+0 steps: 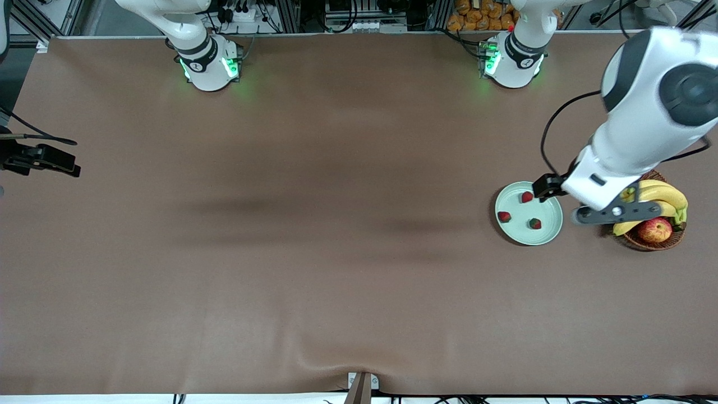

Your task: Collect all strawberries into plate

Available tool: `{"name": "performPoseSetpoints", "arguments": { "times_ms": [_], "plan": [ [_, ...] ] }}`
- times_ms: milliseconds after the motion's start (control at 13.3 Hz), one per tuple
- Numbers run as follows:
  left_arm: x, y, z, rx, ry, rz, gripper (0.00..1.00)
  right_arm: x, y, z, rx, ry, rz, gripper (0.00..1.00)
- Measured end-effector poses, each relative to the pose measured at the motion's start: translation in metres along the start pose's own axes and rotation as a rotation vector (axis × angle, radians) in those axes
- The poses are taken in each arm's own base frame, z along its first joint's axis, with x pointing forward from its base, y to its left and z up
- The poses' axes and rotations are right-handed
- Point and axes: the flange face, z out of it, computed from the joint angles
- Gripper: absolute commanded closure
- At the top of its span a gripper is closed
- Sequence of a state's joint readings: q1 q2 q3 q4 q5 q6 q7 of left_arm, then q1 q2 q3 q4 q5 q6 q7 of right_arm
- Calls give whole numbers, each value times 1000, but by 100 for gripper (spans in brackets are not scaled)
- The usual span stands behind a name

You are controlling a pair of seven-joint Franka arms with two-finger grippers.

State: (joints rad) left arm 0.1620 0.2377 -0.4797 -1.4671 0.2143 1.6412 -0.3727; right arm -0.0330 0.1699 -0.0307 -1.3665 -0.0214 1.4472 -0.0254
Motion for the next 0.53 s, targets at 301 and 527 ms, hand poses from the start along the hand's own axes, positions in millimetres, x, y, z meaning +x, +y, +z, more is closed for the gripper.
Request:
{"name": "performPoseSetpoints", "arguments": {
  "times_ms": [301,527],
  "plan": [
    [-16,-4,-46,-28,32,-17,0,-10,0,-11,2,-34,1,0],
    [-30,-8,-61,-27,19,-26,0,-18,-2,-28,41,-34,-3,0]
  ]
}}
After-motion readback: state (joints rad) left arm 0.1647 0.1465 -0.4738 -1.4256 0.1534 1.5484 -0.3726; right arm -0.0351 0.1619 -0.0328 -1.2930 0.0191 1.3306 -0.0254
